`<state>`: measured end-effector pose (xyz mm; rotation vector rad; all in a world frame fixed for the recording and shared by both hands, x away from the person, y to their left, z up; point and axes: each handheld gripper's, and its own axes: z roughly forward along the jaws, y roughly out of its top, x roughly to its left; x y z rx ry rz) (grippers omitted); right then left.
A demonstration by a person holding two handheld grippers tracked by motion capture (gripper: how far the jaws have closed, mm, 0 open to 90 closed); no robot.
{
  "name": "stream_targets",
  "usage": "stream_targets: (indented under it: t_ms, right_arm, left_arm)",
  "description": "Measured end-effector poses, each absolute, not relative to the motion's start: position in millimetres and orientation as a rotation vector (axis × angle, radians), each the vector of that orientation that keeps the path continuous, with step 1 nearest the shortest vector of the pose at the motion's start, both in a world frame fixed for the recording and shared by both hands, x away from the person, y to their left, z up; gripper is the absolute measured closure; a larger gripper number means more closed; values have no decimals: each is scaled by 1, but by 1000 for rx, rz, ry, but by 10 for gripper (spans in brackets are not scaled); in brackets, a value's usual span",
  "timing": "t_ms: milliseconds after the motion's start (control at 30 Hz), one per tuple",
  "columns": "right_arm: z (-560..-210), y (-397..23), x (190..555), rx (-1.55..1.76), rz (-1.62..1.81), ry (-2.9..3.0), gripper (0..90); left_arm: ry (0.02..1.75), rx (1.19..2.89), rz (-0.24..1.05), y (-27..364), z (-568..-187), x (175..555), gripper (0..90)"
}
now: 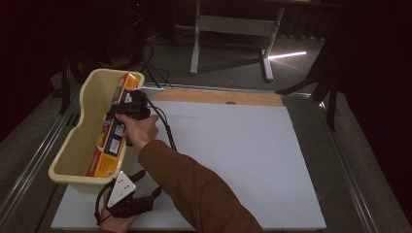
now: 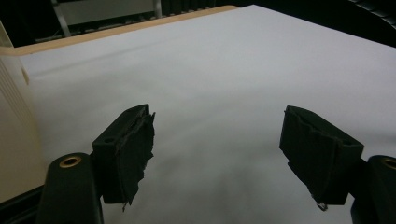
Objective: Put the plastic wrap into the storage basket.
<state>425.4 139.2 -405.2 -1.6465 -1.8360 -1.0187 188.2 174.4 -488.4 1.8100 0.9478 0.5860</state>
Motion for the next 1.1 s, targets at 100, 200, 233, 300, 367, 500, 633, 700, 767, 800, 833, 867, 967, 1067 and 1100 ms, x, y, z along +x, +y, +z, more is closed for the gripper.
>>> stream_targets:
  t_ms: [100,200,233,300,367,500,633,700,767,800,833,867,967,1067,1100]
  right_arm:
    - [-404,138,426,-1654,-990,-1849,359]
    - [-401,138,426,-1633,-968,-1871,342]
    - [-400,139,426,-1624,-961,-1879,342]
    - [-396,138,424,-1621,-963,-1893,333]
    - [-394,137,424,-1610,-965,-1909,336]
    - [-387,130,422,-1597,-992,-1943,352]
    - [-381,121,422,-1549,-1009,-1976,371]
    - [-378,117,422,-1523,-1019,-2017,376]
    - [-375,114,421,-1490,-1026,-2078,379]
    - [-375,114,421,-1490,-1026,-2078,379]
    - [-372,110,419,-1460,-1041,-2145,379]
    - [-372,110,419,-1460,-1041,-2145,379]
    - [-368,104,415,-1399,-1069,-2282,374]
    - [-366,96,407,-1250,-1101,-2540,369]
    - [-366,93,406,-1210,-1109,-2582,362]
  left_arm:
    - [945,1814,585,173,-489,188,255]
    - [951,1811,584,174,-489,189,252]
    - [956,1808,582,175,-489,189,252]
    - [955,1807,582,176,-489,189,252]
    - [955,1806,581,176,-489,189,252]
    - [957,1807,580,175,-489,189,252]
    - [957,1808,578,174,-489,190,252]
    - [956,1808,579,174,-489,190,252]
    - [956,1806,579,174,-489,190,252]
    - [956,1806,579,174,-489,190,252]
    - [957,1806,579,174,-489,190,252]
    - [957,1806,579,174,-489,190,252]
    - [960,1807,578,174,-490,190,252]
    - [959,1811,578,173,-490,190,252]
    - [960,1809,580,173,-490,190,252]
